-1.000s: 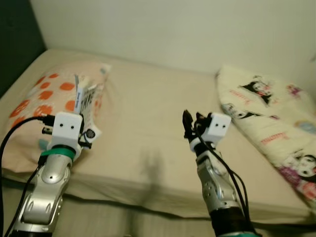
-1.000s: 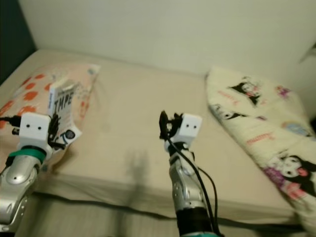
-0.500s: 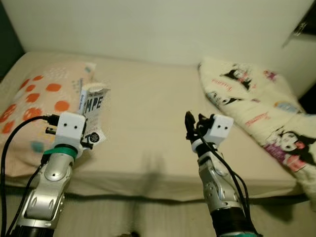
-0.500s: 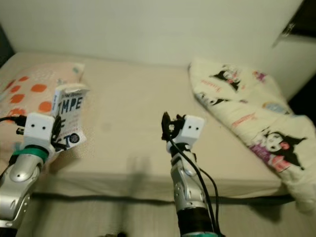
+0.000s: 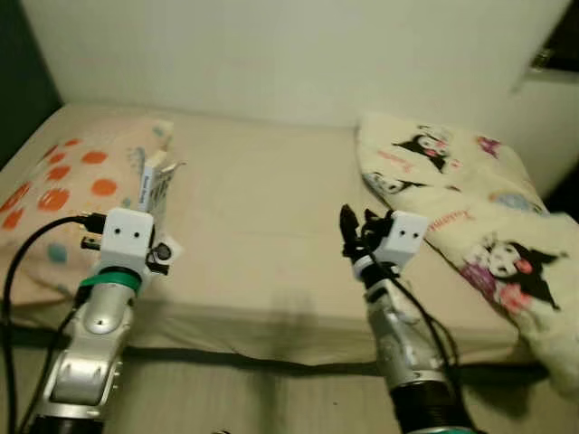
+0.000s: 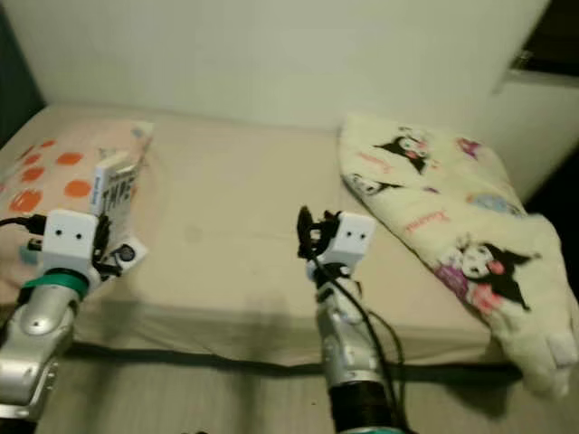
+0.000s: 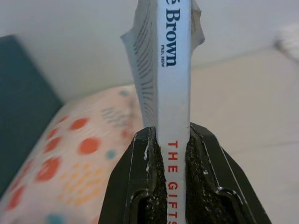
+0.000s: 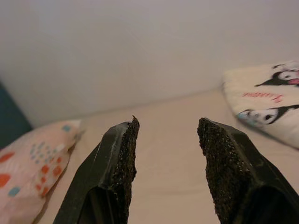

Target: Clean up the room

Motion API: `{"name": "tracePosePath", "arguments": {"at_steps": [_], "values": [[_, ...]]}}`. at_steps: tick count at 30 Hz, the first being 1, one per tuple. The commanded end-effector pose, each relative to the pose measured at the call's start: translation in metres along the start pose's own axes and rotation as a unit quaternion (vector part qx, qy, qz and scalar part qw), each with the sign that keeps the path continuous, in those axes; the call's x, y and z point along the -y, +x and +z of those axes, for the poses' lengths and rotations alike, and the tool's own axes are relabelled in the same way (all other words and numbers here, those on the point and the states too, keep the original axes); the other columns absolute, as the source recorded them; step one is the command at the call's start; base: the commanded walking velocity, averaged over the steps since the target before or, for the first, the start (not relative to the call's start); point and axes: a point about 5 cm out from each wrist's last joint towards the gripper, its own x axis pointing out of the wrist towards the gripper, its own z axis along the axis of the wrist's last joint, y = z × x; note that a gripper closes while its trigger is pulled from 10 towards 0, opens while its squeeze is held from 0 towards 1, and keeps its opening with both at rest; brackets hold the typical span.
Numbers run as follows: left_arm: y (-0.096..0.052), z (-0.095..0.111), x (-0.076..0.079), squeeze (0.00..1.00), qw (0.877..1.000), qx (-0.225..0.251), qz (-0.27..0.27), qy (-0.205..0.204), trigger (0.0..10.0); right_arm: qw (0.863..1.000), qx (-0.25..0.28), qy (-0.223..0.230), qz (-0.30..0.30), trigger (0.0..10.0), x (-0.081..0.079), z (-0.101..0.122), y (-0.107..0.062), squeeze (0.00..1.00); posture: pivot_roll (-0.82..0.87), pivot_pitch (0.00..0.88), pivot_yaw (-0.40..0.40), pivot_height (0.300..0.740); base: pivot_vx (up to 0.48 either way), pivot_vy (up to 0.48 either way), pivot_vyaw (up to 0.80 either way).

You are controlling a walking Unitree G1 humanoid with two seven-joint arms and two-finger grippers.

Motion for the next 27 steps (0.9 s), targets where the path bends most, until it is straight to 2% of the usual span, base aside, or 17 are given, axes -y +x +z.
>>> {"name": "tracePosePath", "arguments": {"at_steps": [1, 4, 6, 8, 15, 27], "values": [[0.0007, 0.0013, -0.0045, 0.0, 1.0, 0.003, 0.015, 0.006, 10.0, 1.0, -0.01, 0.01, 0.018, 10.0, -0.0065, -0.0032, -0.0017, 0.0, 0.13, 0.0, 0.013, 0.74, 0.285, 0.0, 0.0], [0.0007, 0.001, -0.0045, 0.0, 1.0, 0.003, 0.015, 0.006, 10.0, 1.0, -0.016, 0.0, 0.027, 10.0, -0.0084, -0.0047, -0.002, 0.0, 0.13, 0.0, 0.013, 0.74, 0.282, 0.0, 0.0], [0.0002, 0.0008, -0.0044, 0.0, 1.0, 0.002, 0.015, 0.006, 10.0, 0.999, -0.024, -0.027, 0.04, 10.0, -0.0122, -0.0077, -0.0031, 0.0, 0.14, 0.0, 0.011, 0.74, 0.264, 0.0, 0.79], [0.0001, 0.0007, -0.0043, 0.0, 1.0, 0.001, 0.016, 0.006, 10.0, 0.998, -0.024, -0.03, 0.04, 10.0, -0.0128, -0.0082, -0.0031, 0.0, 0.14, 0.0, 0.011, 0.74, 0.263, 0.0, 0.78], [0.0, -0.001, -0.0051, 0.0, 1.0, -0.001, 0.024, 0.008, 10.0, 0.999, -0.018, -0.007, 0.04, 10.0, -0.0126, -0.0057, -0.0019, 0.0, 0.14, 0.0, 0.01, 0.74, 0.265, 0.0, 0.11], [0.0003, -0.0022, -0.0054, 0.0, 1.0, -0.004, 0.026, 0.009, 10.0, 0.999, -0.023, -0.01, 0.036, 10.0, -0.0114, -0.0065, -0.0022, 0.0, 0.14, 0.001, 0.006, 0.74, 0.253, 0.0, 0.0]]}}
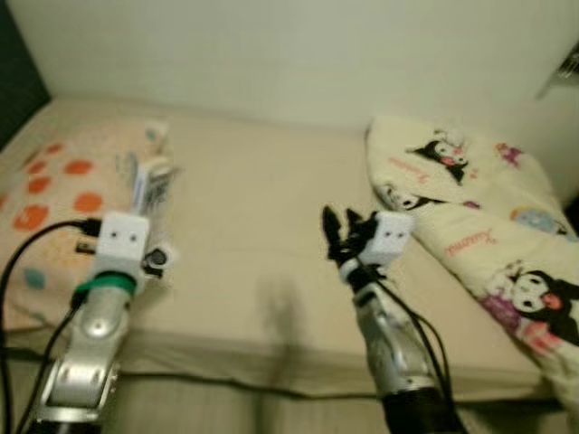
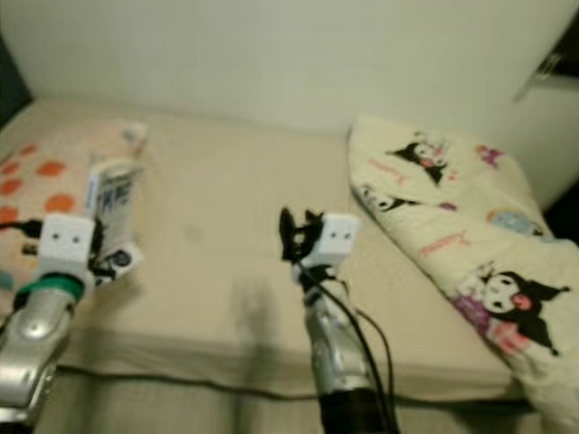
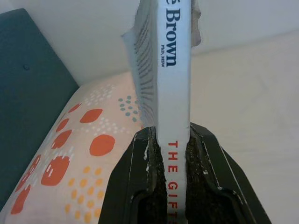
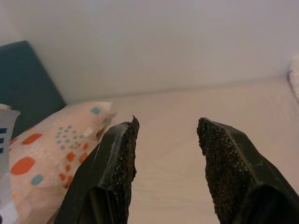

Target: Clean up the room

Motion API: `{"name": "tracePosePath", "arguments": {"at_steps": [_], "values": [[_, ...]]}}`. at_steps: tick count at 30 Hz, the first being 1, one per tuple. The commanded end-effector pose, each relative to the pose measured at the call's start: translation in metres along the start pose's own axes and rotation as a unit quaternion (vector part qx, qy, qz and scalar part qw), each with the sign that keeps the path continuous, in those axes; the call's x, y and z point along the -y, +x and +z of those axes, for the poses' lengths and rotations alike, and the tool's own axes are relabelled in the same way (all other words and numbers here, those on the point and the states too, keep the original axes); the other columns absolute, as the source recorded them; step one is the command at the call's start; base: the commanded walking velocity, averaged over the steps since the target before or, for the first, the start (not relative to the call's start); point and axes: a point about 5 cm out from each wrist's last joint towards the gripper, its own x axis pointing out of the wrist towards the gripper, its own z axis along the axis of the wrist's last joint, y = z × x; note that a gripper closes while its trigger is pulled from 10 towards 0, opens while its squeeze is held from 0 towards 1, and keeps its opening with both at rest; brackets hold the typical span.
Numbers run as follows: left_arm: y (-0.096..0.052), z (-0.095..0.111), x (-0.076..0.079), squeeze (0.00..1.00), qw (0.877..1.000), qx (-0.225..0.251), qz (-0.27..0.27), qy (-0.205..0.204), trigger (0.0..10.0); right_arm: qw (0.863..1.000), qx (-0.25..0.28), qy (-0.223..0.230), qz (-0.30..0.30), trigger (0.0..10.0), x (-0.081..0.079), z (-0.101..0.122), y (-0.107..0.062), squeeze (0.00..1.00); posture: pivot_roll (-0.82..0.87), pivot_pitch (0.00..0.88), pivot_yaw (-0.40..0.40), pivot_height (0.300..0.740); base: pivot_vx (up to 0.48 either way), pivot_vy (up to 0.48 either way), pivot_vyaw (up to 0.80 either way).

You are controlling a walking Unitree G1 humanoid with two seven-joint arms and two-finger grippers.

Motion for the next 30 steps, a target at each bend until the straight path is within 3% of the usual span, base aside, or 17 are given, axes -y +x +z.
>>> {"name": "tracePosePath", "arguments": {"at_steps": [1, 14, 30], "values": [[-0.0005, 0.0014, -0.0002, 0.0, 1.0, 0.004, 0.002, 0.0, 10.0, 1.0, -0.007, 0.0, -0.011, 10.0, 0.0048, -0.0023, -0.0029, 0.0, 0.14, 0.002, 0.006, 0.74, 0.244, 0.0, 0.0], [-0.0008, 0.0006, -0.0002, 0.0, 1.0, 0.004, 0.002, 0.003, 10.0, 1.0, -0.008, 0.002, -0.013, 10.0, 0.005, -0.0034, -0.0037, 0.0, 0.14, 0.004, 0.008, 0.74, 0.209, 0.0, 0.0], [-0.0016, 0.0006, 0.0001, 0.0, 1.0, 0.005, 0.001, 0.003, 10.0, 1.0, -0.01, 0.003, -0.015, 10.0, 0.0052, -0.0037, -0.0038, 0.0, 0.14, 0.012, 0.007, 0.74, 0.33, 0.0, 0.0]]}}
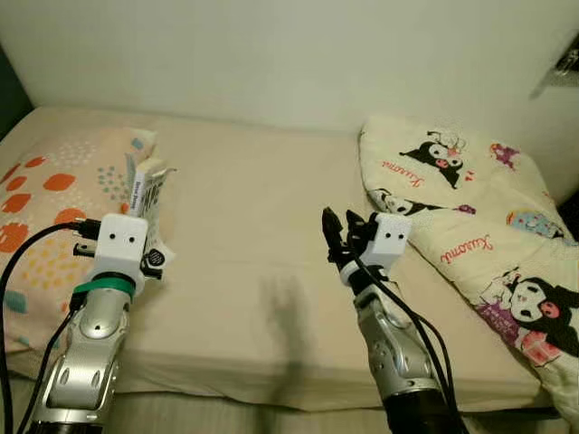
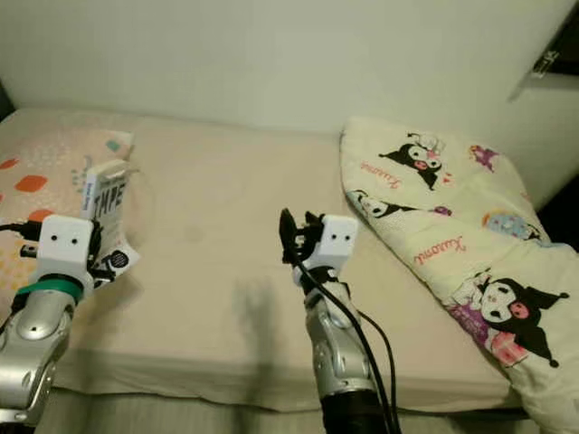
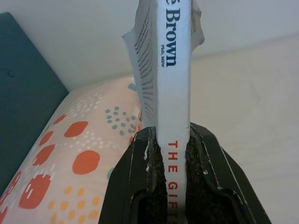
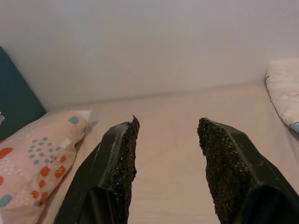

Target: Clean up the room

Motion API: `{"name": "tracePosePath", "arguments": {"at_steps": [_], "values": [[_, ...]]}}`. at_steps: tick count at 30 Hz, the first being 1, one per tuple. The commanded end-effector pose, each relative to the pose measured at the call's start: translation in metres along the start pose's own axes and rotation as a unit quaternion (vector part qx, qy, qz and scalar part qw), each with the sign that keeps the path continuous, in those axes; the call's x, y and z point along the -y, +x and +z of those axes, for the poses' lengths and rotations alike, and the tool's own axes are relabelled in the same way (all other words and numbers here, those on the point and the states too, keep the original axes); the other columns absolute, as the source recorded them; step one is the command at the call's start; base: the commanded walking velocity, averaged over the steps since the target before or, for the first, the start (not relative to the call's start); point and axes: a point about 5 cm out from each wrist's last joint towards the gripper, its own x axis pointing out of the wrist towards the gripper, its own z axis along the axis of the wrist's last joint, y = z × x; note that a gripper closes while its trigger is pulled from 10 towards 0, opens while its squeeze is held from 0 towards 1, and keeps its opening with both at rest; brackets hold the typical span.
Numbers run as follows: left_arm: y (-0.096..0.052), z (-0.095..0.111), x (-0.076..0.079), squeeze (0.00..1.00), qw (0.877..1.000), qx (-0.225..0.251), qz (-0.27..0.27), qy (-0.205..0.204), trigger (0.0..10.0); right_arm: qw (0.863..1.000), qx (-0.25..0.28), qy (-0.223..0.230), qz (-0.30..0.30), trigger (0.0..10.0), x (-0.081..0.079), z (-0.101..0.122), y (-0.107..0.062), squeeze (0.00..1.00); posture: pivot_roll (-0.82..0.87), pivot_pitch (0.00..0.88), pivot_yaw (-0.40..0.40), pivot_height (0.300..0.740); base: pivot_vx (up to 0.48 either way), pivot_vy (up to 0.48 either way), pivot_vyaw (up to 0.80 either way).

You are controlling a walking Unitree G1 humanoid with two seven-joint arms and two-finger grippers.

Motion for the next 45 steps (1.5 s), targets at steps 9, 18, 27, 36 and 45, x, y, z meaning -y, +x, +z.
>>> {"name": "tracePosePath", "arguments": {"at_steps": [9, 18, 27, 36, 45], "values": [[0.0, 0.003, -0.002, 0.0, 1.0, 0.011, 0.005, 0.007, 10.0, 1.0, -0.008, 0.003, -0.008, 10.0, 0.002, -0.004, -0.002, 0.0, 0.14, 0.013, 0.009, 0.74, 0.353, 0.0, 0.0], [0.0, 0.004, -0.002, 0.0, 1.0, 0.014, 0.004, 0.009, 10.0, 1.0, -0.009, 0.004, -0.011, 10.0, 0.002, -0.004, -0.003, 0.0, 0.15, 0.015, 0.01, 0.74, 0.312, 0.0, 0.0], [-0.004, 0.005, 0.008, 0.0, 0.999, 0.025, -0.038, 0.014, 10.0, 1.0, -0.011, 0.003, -0.012, 10.0, 0.002, -0.005, -0.003, 0.0, 0.15, 0.018, 0.012, 0.74, 0.027, 0.0, 0.0], [-0.009, 0.004, 0.02, 0.0, 0.995, 0.036, -0.09, 0.026, 10.0, 1.0, -0.014, 0.0, -0.011, 10.0, 0.003, -0.006, -0.002, 0.0, 0.15, 0.007, 0.004, 0.74, 0.0, 0.0, 0.0], [-0.026, -0.022, 0.042, 0.0, 0.967, 0.048, -0.196, 0.157, 10.0, 1.0, -0.016, -0.001, -0.011, 10.0, 0.003, -0.007, -0.002, 0.0, 0.15, 0.007, 0.004, 0.74, 0.0, 0.0, 0.0]]}}
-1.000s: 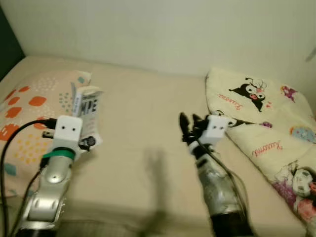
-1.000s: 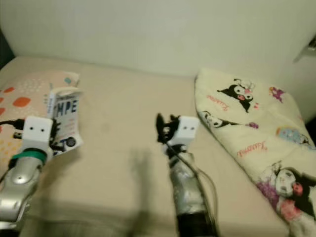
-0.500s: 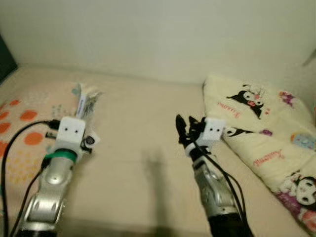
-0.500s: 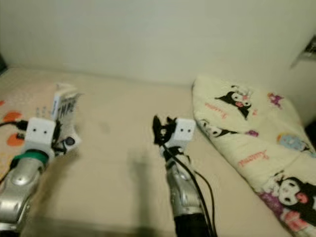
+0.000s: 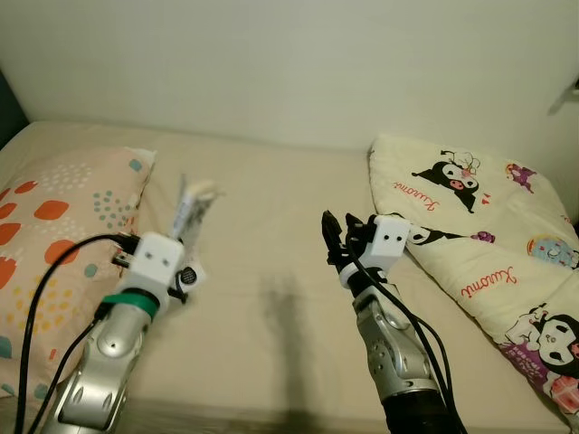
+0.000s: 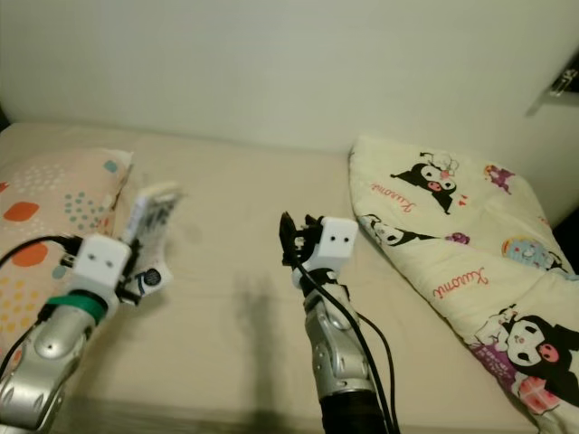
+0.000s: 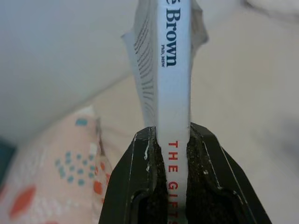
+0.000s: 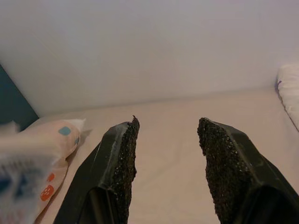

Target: Clean up the room

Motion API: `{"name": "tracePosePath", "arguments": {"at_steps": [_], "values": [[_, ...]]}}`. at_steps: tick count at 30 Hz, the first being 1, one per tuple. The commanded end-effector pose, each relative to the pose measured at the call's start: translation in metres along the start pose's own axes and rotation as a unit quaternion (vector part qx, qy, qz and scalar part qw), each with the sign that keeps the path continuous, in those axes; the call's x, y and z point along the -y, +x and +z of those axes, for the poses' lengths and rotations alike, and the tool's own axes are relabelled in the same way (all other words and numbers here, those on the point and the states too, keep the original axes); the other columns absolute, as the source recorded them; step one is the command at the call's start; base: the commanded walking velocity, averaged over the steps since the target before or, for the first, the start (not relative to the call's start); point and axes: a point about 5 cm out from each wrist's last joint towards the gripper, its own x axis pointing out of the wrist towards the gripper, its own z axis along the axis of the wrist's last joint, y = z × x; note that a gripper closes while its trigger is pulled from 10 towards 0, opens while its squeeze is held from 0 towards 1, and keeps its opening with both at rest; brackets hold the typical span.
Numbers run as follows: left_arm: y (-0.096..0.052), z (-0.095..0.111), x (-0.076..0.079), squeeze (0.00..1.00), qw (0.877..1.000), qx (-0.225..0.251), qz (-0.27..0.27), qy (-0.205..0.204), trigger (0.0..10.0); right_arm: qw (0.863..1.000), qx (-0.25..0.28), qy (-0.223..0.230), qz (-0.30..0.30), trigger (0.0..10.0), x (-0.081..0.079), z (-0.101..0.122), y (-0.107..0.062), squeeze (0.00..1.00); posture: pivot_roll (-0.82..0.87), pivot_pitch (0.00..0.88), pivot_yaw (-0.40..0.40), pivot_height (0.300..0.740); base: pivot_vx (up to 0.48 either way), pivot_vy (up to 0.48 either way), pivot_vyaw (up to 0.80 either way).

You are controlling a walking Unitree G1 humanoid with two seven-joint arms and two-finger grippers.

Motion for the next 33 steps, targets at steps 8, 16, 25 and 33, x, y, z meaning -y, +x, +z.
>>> {"name": "tracePosePath", "arguments": {"at_steps": [8, 16, 25, 33], "values": [[-0.001, -0.038, 0.017, 0.0, 0.945, 0.043, -0.103, 0.309, 10.0, 0.999, -0.026, 0.013, -0.022, 10.0, 0.011, -0.01, -0.005, 0.0, 0.14, 0.047, -0.017, 0.74, 0.0, 0.0, 0.0], [0.013, -0.07, 0.003, 0.0, 0.901, 0.016, -0.104, 0.421, 10.0, 0.999, -0.039, 0.002, -0.036, 10.0, 0.024, -0.013, -0.016, 0.0, 0.11, 0.108, -0.034, 0.74, 0.0, 0.0, 0.0], [0.024, -0.085, -0.01, 0.0, 0.859, -0.008, -0.089, 0.504, 10.0, 0.998, -0.027, -0.02, -0.046, 10.0, 0.032, 0.003, -0.02, 0.0, 0.03, 0.176, -0.043, 0.74, 0.0, 0.0, 0.0], [0.039, -0.077, -0.019, 0.0, 0.856, 0.008, -0.079, 0.511, 10.0, 0.996, 0.003, -0.066, -0.066, 10.0, 0.052, 0.046, -0.039, 0.0, -0.12, 0.283, -0.073, 0.74, 0.0, 0.0, 0.0]]}}
